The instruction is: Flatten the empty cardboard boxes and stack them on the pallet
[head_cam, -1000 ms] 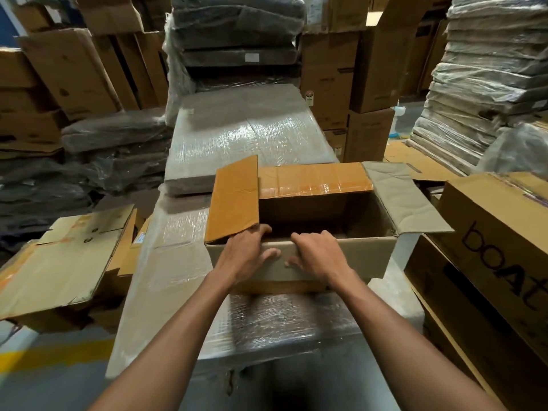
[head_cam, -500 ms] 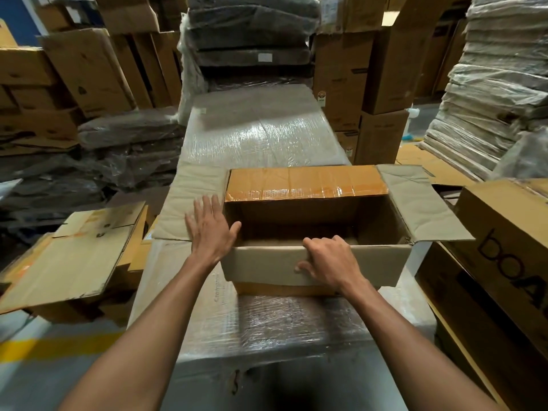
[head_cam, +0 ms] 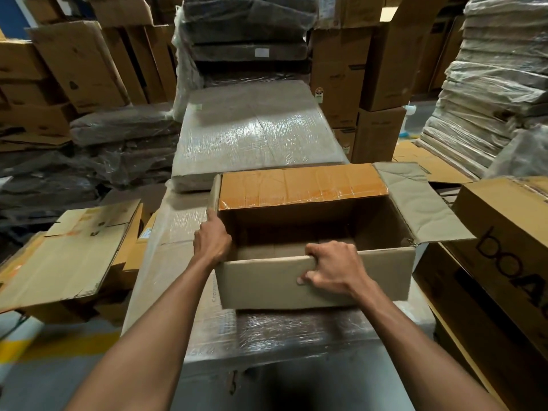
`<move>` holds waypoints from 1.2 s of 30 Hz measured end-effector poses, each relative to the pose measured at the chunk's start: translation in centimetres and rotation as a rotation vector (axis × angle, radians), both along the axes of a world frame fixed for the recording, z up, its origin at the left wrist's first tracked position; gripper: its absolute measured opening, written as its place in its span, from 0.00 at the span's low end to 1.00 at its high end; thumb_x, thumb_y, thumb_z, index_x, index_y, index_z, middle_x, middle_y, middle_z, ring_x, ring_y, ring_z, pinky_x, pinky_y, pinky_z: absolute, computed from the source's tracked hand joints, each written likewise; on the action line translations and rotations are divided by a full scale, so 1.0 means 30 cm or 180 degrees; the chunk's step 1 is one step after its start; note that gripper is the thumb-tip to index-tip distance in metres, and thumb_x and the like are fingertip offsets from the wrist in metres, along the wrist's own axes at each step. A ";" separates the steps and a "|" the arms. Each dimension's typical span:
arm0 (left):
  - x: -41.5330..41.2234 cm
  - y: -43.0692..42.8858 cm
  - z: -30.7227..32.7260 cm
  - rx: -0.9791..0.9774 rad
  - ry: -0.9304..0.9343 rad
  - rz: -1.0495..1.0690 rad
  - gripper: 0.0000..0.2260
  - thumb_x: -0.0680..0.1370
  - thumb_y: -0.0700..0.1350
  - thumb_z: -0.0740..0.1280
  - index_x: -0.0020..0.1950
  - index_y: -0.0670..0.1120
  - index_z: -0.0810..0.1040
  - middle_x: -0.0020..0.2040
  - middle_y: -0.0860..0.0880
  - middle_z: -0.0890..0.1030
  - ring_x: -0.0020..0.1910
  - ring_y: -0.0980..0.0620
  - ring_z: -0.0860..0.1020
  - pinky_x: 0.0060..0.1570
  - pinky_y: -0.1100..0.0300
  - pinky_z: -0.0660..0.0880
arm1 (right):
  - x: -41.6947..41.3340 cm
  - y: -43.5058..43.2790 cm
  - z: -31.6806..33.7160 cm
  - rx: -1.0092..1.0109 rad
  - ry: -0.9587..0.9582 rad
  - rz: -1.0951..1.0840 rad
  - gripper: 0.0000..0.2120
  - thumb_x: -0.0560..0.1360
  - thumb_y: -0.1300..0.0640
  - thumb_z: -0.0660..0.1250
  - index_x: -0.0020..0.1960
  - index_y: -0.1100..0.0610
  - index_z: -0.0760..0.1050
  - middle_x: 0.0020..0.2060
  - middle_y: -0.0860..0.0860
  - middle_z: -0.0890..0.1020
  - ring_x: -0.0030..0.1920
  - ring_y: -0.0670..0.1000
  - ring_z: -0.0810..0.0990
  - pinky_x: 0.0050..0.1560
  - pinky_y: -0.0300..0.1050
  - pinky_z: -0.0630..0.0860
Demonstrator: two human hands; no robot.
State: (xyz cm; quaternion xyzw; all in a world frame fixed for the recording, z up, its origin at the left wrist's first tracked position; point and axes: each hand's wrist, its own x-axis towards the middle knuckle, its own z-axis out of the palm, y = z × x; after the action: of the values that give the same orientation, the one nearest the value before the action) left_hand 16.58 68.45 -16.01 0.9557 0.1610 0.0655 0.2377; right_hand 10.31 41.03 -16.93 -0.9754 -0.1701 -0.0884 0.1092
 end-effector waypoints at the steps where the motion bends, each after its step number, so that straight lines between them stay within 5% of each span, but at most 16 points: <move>1: -0.002 0.003 -0.002 -0.0057 -0.0050 -0.0017 0.28 0.79 0.34 0.63 0.77 0.42 0.58 0.56 0.36 0.79 0.52 0.37 0.79 0.50 0.44 0.79 | 0.007 0.003 0.027 0.0133 0.0302 -0.0055 0.27 0.69 0.25 0.64 0.44 0.49 0.78 0.36 0.45 0.82 0.39 0.49 0.80 0.43 0.45 0.71; 3: -0.003 0.005 -0.003 -0.0170 -0.0133 -0.0066 0.25 0.78 0.33 0.62 0.74 0.42 0.61 0.52 0.38 0.78 0.49 0.37 0.79 0.47 0.45 0.78 | 0.037 0.015 0.070 0.0433 0.0843 -0.0214 0.28 0.73 0.25 0.59 0.46 0.48 0.81 0.40 0.46 0.83 0.43 0.49 0.80 0.49 0.48 0.76; 6: -0.003 0.005 -0.009 -0.0236 -0.0231 -0.0120 0.23 0.78 0.32 0.61 0.72 0.42 0.63 0.49 0.40 0.77 0.46 0.40 0.78 0.45 0.46 0.77 | 0.109 0.042 0.096 0.0930 0.1272 -0.0322 0.17 0.77 0.39 0.68 0.60 0.49 0.81 0.55 0.49 0.84 0.55 0.51 0.82 0.60 0.52 0.78; 9: -0.013 0.008 -0.018 -0.0233 -0.0285 -0.0142 0.25 0.78 0.32 0.62 0.73 0.44 0.61 0.49 0.41 0.78 0.45 0.40 0.80 0.46 0.44 0.80 | 0.161 0.092 0.107 0.1766 0.1566 -0.0343 0.28 0.77 0.51 0.73 0.75 0.55 0.71 0.69 0.53 0.78 0.66 0.53 0.77 0.66 0.48 0.75; 13: -0.024 0.019 -0.027 -0.0265 -0.0276 -0.0157 0.26 0.77 0.32 0.61 0.74 0.45 0.61 0.51 0.39 0.79 0.47 0.38 0.79 0.47 0.45 0.80 | 0.178 0.179 0.106 0.2590 0.0781 -0.0297 0.39 0.77 0.55 0.72 0.82 0.56 0.57 0.77 0.57 0.68 0.75 0.55 0.69 0.73 0.48 0.67; 19: -0.095 0.021 -0.070 -0.0118 -0.0547 -0.0186 0.22 0.80 0.35 0.61 0.70 0.49 0.59 0.52 0.39 0.80 0.47 0.38 0.80 0.46 0.40 0.81 | 0.285 0.207 0.162 0.1180 -0.0381 -0.0382 0.46 0.77 0.51 0.70 0.84 0.51 0.43 0.83 0.53 0.45 0.82 0.56 0.44 0.80 0.61 0.52; 23: -0.137 0.012 -0.071 -0.0059 -0.0547 -0.0102 0.24 0.80 0.34 0.63 0.73 0.45 0.60 0.47 0.42 0.79 0.41 0.42 0.78 0.39 0.46 0.78 | 0.378 0.186 0.206 0.0309 -0.0534 -0.0396 0.48 0.76 0.47 0.69 0.84 0.50 0.39 0.82 0.51 0.38 0.82 0.57 0.39 0.80 0.63 0.44; 29: -0.188 -0.010 -0.068 0.0031 -0.0672 -0.0027 0.28 0.79 0.34 0.63 0.78 0.45 0.58 0.37 0.49 0.73 0.34 0.48 0.75 0.35 0.50 0.75 | 0.460 0.161 0.206 -0.0177 -0.0442 -0.0461 0.42 0.77 0.51 0.68 0.84 0.52 0.47 0.83 0.51 0.50 0.82 0.57 0.49 0.78 0.68 0.49; 36: -0.203 -0.022 -0.077 0.0023 -0.0784 0.0046 0.31 0.80 0.36 0.64 0.80 0.47 0.55 0.40 0.46 0.77 0.35 0.49 0.77 0.35 0.50 0.78 | 0.492 0.131 0.203 -0.0144 -0.0059 -0.0295 0.34 0.77 0.55 0.72 0.79 0.51 0.60 0.76 0.52 0.67 0.78 0.57 0.61 0.77 0.66 0.49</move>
State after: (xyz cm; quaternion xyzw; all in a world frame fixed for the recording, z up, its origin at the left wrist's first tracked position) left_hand 10.50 67.80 -18.31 0.9401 0.1373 0.1846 0.2517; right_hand 25.08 44.95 -10.85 -0.9835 -0.1277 -0.0986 0.0813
